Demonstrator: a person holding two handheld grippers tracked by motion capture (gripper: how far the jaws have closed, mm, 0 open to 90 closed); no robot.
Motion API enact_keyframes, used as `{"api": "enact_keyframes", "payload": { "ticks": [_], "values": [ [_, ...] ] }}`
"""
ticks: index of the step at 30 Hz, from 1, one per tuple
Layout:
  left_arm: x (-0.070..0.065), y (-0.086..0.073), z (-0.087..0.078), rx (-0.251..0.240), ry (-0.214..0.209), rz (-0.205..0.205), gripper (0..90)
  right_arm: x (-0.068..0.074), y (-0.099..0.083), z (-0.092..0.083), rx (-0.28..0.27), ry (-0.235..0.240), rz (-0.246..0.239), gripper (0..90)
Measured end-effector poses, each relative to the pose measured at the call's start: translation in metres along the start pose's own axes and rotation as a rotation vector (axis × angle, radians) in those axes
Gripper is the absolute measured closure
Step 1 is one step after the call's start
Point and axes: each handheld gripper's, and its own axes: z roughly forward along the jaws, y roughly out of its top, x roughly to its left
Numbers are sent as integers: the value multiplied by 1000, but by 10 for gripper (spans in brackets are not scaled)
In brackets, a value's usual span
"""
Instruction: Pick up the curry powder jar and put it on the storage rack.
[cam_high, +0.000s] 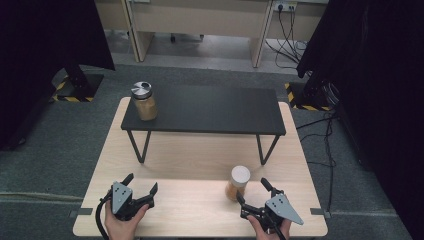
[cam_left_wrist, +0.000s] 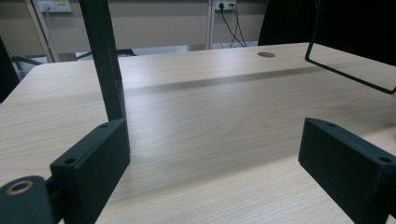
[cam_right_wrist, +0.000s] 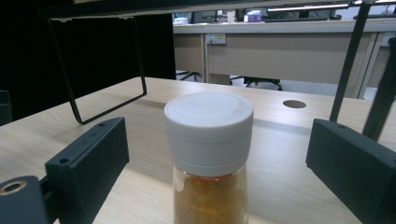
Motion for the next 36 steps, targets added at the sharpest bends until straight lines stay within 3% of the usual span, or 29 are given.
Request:
{"api": "enact_keyframes", "payload": {
  "ticks": [16,24,28,36],
  "values": [
    [0,1,-1,-2,-1,2,83,1,-2,32,7,-3,-8,65],
    [-1,1,-1,-6,-6,5,83,1,-3,38,10,4,-14,78],
    [-1,1,-1,-5,-5,3,83,1,-4,40,10,6,-25,119],
    [0,0,0,0,-1,3,83,-1,-9,44,3,6,-42,305]
  ]
}}
